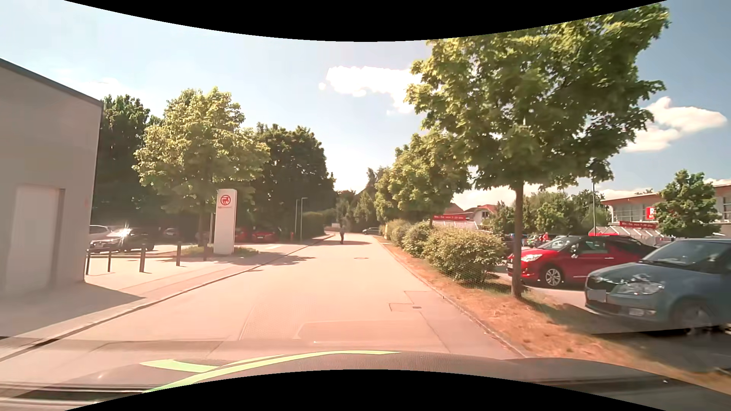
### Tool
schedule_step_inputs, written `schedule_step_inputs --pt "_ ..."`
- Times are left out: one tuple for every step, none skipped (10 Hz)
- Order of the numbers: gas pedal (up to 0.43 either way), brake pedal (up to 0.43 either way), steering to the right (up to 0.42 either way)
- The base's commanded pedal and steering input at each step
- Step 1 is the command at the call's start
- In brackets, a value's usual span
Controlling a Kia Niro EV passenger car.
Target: Follow the waypoints while adhering to traffic rules and regulations
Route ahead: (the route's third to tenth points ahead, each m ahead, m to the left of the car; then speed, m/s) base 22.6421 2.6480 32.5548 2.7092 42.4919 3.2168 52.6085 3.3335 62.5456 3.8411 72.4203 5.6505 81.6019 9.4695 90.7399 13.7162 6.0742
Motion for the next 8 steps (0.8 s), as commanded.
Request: schedule_step_inputs --pt "0.0 0.0 0.0" --pt "0.0 0.0 0.0" --pt "0.0 0.0 -0.001" --pt "0.0 0.0 0.0" --pt "0.0 0.0 0.001" --pt "0.0 0.0 0.001" --pt "0.0 0.0 0.002" --pt "0.0 0.006 0.002"
